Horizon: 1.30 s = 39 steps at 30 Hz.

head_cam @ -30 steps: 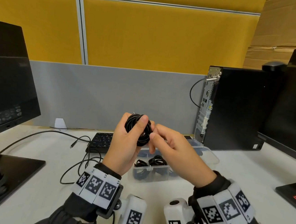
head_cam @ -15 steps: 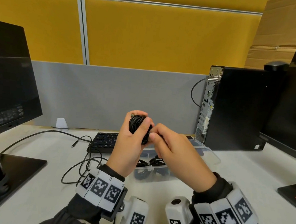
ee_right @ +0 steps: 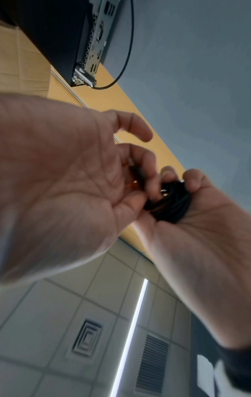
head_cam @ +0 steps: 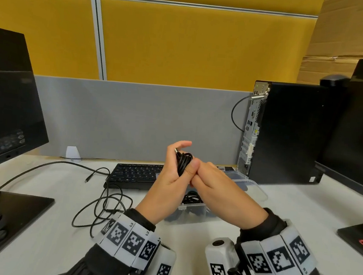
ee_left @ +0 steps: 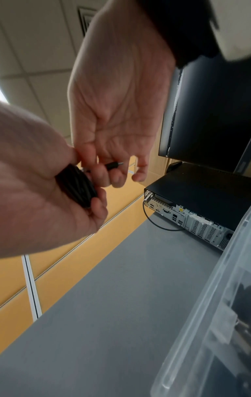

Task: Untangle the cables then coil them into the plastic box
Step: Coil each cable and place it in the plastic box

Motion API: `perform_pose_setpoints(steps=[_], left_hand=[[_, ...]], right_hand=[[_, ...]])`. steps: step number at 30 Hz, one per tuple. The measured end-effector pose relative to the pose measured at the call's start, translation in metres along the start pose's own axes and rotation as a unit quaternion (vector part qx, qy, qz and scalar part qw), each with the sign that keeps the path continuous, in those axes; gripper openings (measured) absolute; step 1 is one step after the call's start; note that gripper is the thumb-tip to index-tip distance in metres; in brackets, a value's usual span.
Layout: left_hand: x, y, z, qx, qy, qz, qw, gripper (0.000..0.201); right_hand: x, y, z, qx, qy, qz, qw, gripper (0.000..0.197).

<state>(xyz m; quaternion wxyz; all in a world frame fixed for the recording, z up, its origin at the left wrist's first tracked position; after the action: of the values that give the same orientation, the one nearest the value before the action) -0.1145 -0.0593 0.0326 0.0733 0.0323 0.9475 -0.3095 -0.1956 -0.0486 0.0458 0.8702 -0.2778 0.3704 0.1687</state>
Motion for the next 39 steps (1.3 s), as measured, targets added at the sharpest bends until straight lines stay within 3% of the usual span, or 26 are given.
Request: perform_pose_setpoints(steps=[3, 8, 12, 19, 23, 28, 30, 32, 35, 39], left_hand=[[-0.002, 0.000, 0.000, -0.011, 0.003, 0.000, 1.000, 0.023], [-0.002, 0.001, -0.014, -0.011, 0.052, 0.000, 0.999, 0.030], [0.000, 0.002, -0.013, -0.038, 0.092, -0.007, 0.995, 0.037], [-0.010, 0.001, -0.005, -0.085, 0.142, -0.106, 0.980, 0.027], [-0.015, -0.001, -0.003, -0.119, 0.204, -0.095, 0.967, 0.017], [-0.019, -0.003, -0.007, -0.112, 0.208, -0.064, 0.970, 0.014], [-0.018, -0.002, -0.006, -0.119, 0.218, -0.045, 0.968, 0.025], [-0.018, -0.002, -0.005, -0.126, 0.235, -0.044, 0.963, 0.034], [-0.021, -0.003, -0.006, -0.124, 0.261, -0.055, 0.956, 0.018], [-0.022, -0.002, 0.000, -0.134, 0.209, -0.072, 0.966, 0.019]], right_hand=[[0.004, 0.000, -0.002, -0.017, -0.045, -0.032, 0.998, 0.023], [-0.002, -0.003, 0.005, -0.073, -0.023, -0.117, 0.990, 0.025], [-0.009, -0.004, 0.001, -0.054, -0.046, -0.153, 0.986, 0.024], [-0.004, -0.007, -0.004, -0.043, -0.168, -0.109, 0.979, 0.035], [-0.007, -0.003, 0.003, -0.053, -0.205, -0.052, 0.976, 0.037], [-0.019, 0.005, 0.015, -0.098, -0.040, -0.057, 0.993, 0.029], [-0.017, 0.007, 0.019, -0.097, 0.020, -0.065, 0.993, 0.022], [-0.012, 0.007, 0.021, -0.089, 0.041, -0.065, 0.993, 0.019], [-0.009, 0.007, 0.019, -0.078, 0.073, -0.072, 0.992, 0.014], [-0.010, 0.004, 0.017, -0.075, 0.100, -0.097, 0.987, 0.012]])
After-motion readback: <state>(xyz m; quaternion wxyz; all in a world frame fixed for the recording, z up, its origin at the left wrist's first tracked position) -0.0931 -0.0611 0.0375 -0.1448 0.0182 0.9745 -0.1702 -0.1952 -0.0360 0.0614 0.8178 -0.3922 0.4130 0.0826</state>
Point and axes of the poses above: each hand's wrist, its own y-axis away from the middle knuckle, its own x-axis out of the palm, z = x × y, the point moved 7 cm from there along -y, towards the middle knuckle, and after that the axes turned 2 degrees about -y, right-handed, at the moved point
